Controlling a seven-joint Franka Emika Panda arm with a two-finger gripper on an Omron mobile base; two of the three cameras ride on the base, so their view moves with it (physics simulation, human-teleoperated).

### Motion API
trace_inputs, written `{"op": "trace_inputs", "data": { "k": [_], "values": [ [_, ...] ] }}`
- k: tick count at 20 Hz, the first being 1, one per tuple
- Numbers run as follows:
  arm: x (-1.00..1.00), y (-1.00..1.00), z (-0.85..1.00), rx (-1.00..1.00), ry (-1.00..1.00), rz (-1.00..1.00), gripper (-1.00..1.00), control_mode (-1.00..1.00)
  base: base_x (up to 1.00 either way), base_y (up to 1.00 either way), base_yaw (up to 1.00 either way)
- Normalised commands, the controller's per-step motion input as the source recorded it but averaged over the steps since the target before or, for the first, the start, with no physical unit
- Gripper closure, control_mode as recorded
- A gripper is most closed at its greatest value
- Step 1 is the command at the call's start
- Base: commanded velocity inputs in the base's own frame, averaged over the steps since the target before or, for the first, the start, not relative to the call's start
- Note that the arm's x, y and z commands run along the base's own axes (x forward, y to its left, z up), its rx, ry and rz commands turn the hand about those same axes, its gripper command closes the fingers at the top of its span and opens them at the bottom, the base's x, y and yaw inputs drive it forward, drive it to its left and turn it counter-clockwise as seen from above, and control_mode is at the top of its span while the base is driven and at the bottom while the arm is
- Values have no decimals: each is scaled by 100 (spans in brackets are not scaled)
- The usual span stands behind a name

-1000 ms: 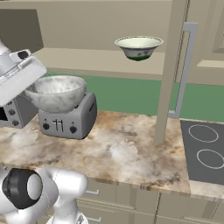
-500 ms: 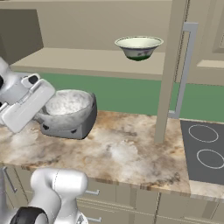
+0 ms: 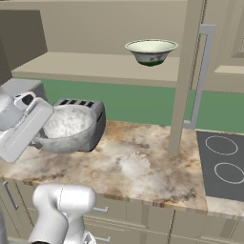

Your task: Move the bowls from the cabinet to the plates on the dining table.

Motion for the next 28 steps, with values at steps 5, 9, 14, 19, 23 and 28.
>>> {"op": "trace_inputs", "data": {
  "k": [5,9,14,19,23,28],
  "values": [
    [-18,0,0,0,1,0,100,100,-11,0,0],
    [0,0,0,0,0,0,100,100,-47,0,0],
    [0,0,0,0,0,0,100,100,-76,0,-1],
    [0,0,0,0,0,0,100,100,-59,0,-25],
    [0,0,0,0,0,0,100,100,-32,0,-61],
    [0,0,0,0,0,0,100,100,-32,15,-69]
  ]
}}
